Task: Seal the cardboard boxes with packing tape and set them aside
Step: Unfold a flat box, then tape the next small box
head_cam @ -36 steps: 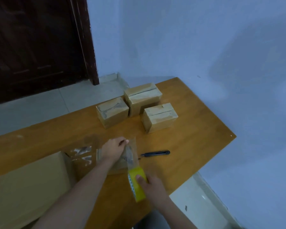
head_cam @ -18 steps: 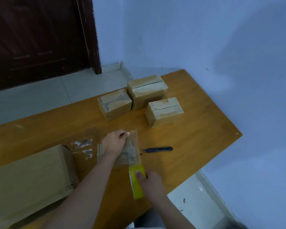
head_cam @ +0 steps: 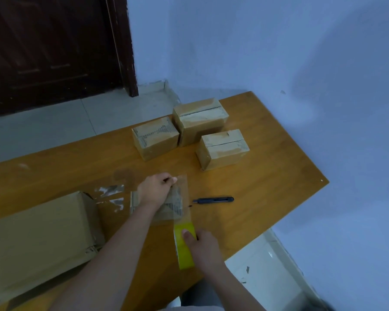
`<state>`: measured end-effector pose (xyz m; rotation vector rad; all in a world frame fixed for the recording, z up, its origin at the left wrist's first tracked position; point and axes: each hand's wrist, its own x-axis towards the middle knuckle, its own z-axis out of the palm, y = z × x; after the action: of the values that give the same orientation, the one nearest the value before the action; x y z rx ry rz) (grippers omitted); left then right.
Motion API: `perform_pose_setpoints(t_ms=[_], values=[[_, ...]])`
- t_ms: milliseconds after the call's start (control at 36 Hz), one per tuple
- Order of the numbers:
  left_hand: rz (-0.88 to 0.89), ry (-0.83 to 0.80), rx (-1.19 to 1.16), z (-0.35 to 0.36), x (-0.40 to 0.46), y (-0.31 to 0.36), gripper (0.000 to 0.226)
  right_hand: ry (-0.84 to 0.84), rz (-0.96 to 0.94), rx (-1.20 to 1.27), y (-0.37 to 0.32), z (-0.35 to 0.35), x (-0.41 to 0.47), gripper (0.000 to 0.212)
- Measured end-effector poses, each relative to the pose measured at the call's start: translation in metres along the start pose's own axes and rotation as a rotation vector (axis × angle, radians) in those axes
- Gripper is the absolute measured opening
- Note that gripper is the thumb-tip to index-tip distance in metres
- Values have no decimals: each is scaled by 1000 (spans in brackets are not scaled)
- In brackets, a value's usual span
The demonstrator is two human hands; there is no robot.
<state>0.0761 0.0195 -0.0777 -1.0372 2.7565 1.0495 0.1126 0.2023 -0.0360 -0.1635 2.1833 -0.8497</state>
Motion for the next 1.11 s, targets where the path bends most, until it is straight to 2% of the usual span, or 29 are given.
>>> perform_pose_setpoints(t_ms=[194, 389, 556, 694, 889, 972, 1028, 1111], values=[[0, 0, -29, 0, 3, -2, 25, -2, -6, 29, 3, 3, 4, 35], [-27, -74, 50, 1, 7, -1, 24, -58, 86, 111, 7, 13, 15, 31], [-102, -224, -12, -6, 15, 2, 23, -44, 100, 114, 6, 14, 22, 40], [-218, -380, -67, -15, 21, 8, 25, -65, 68, 136, 6, 15, 23, 23], [-365, -548, -24, -10, 27, 11, 40, -110, 22, 193, 14, 13, 26, 17], [-377, -456, 87, -11, 20, 16, 38, -142, 16, 246, 15, 10, 28, 19], [-341, -298, 122, -10, 15, 18, 36, -173, 8, 308, 15, 7, 29, 19], [-186, 7, -15, -4, 7, 10, 36, -161, -51, 306, 13, 1, 31, 24]])
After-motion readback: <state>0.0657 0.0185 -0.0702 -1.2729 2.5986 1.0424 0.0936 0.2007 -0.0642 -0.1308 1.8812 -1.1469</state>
